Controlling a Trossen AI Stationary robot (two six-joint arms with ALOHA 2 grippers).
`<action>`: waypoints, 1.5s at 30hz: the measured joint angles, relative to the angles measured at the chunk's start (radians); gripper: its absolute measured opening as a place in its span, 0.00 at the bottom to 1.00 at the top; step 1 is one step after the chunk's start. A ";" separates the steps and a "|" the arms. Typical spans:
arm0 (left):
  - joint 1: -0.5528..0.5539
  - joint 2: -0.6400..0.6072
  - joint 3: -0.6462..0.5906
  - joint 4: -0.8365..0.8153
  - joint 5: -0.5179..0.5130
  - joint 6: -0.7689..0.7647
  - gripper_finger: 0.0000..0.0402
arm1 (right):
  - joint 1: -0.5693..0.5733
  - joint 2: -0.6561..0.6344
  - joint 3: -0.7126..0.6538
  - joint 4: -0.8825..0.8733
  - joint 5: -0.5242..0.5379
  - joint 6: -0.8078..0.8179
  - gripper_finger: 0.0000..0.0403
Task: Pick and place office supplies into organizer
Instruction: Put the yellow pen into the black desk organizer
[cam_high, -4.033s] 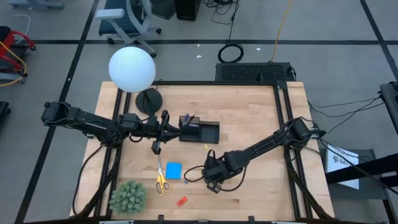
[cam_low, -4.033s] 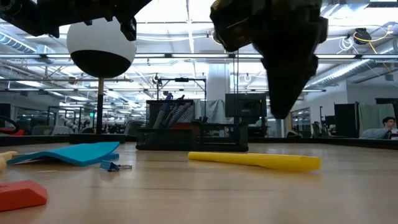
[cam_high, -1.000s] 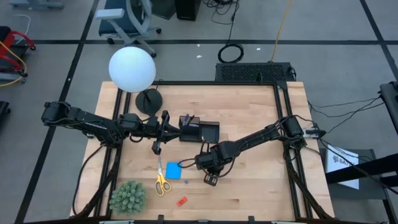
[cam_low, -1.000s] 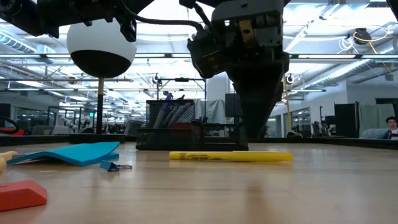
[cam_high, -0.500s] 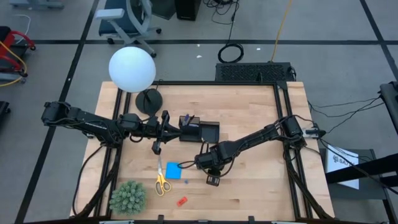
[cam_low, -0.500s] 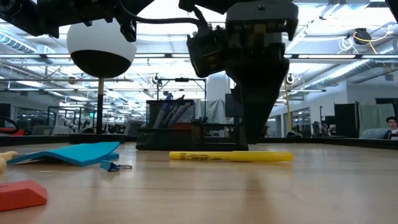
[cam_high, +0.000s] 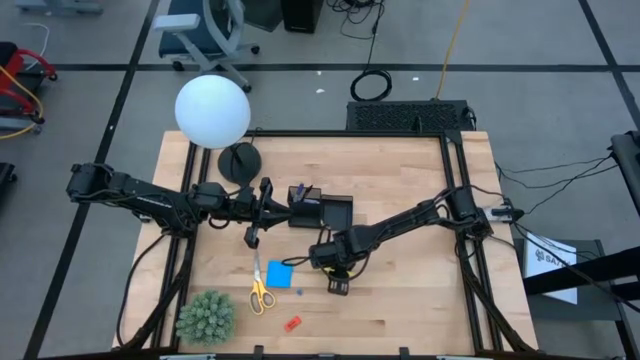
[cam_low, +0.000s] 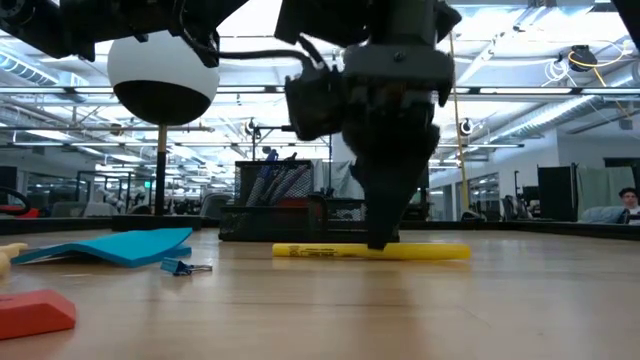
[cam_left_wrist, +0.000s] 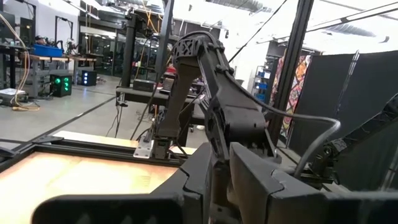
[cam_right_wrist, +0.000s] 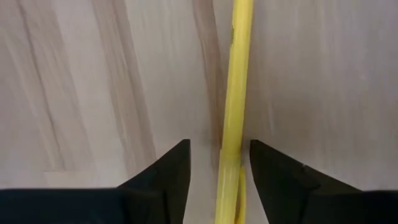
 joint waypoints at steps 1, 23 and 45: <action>0.000 0.000 0.000 0.000 0.000 0.000 0.16 | 0.000 0.008 0.001 0.004 -0.002 -0.001 0.38; 0.000 0.000 0.000 0.000 0.000 0.000 0.16 | -0.013 0.025 0.002 -0.093 0.057 0.026 0.08; 0.000 0.000 0.000 0.000 0.000 0.000 0.16 | -0.032 0.017 0.000 -0.088 0.002 -0.016 0.07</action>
